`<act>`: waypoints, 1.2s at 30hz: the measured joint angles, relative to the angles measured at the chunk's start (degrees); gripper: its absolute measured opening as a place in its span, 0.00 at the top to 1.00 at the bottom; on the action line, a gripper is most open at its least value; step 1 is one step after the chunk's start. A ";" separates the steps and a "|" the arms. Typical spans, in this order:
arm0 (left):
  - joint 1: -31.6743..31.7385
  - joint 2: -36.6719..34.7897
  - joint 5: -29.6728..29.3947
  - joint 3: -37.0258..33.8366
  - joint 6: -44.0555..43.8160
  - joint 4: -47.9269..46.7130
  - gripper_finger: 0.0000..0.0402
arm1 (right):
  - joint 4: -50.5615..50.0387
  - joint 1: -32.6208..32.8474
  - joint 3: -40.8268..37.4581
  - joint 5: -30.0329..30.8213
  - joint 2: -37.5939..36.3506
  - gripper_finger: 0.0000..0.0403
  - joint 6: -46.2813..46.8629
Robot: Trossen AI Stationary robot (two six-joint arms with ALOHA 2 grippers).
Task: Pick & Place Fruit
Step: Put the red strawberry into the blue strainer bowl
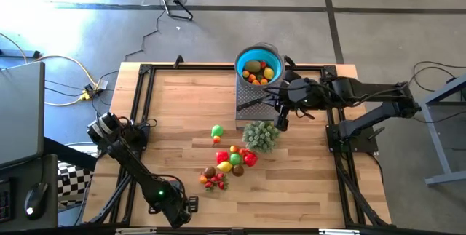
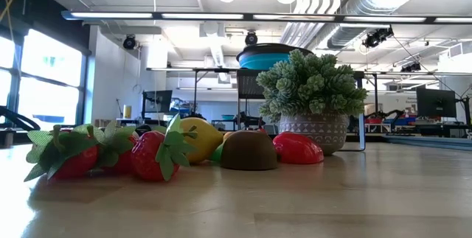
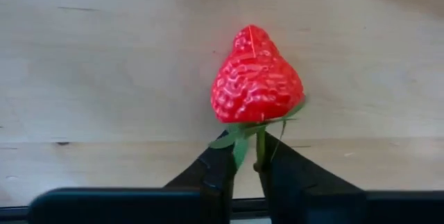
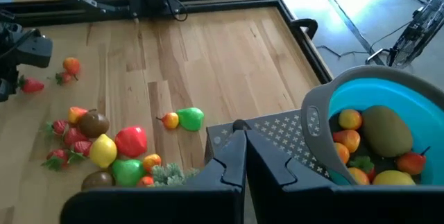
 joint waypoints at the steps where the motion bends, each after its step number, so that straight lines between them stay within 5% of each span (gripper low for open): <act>1: 0.00 0.00 0.00 0.00 0.08 0.17 0.88 | 0.02 0.00 0.00 0.02 0.00 0.99 0.00; 9: 0.00 -0.02 -0.11 0.00 0.75 0.44 0.99 | 0.04 0.00 0.00 0.15 -0.52 1.00 0.00; 36: 0.00 -2.66 -7.56 0.00 11.84 4.55 1.00 | 0.17 0.00 0.04 0.02 -3.00 1.00 0.00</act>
